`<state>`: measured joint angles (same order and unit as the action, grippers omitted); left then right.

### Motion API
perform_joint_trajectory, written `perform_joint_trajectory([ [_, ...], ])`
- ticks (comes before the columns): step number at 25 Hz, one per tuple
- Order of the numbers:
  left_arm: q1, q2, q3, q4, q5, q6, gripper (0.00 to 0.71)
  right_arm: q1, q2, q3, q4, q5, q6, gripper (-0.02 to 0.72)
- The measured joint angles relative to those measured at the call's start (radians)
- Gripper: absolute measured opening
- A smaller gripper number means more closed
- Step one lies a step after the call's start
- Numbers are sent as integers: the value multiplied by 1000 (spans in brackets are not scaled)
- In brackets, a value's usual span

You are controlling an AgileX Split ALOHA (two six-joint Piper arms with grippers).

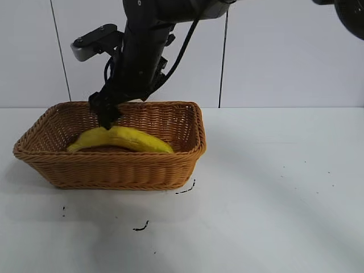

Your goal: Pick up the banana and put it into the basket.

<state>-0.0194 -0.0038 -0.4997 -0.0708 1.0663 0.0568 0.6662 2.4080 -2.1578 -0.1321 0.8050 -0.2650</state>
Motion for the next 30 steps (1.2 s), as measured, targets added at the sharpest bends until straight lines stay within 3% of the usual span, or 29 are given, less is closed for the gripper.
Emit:
perform_joint_trajectory([
  [6, 0, 0, 0, 0, 0, 0, 693, -22, -94, -35, 0, 106, 152, 690],
  [12, 0, 0, 0, 0, 0, 0, 693, -84, -148, -142, 25, 343, 213, 690],
  [14, 0, 0, 0, 0, 0, 0, 693, -122, -150, -163, 28, 388, 252, 690],
  [18, 0, 0, 0, 0, 0, 0, 693, -211, -150, -167, 29, 409, 304, 690],
  [30, 0, 0, 0, 0, 0, 0, 693, -548, -150, -167, 39, 409, 308, 690],
])
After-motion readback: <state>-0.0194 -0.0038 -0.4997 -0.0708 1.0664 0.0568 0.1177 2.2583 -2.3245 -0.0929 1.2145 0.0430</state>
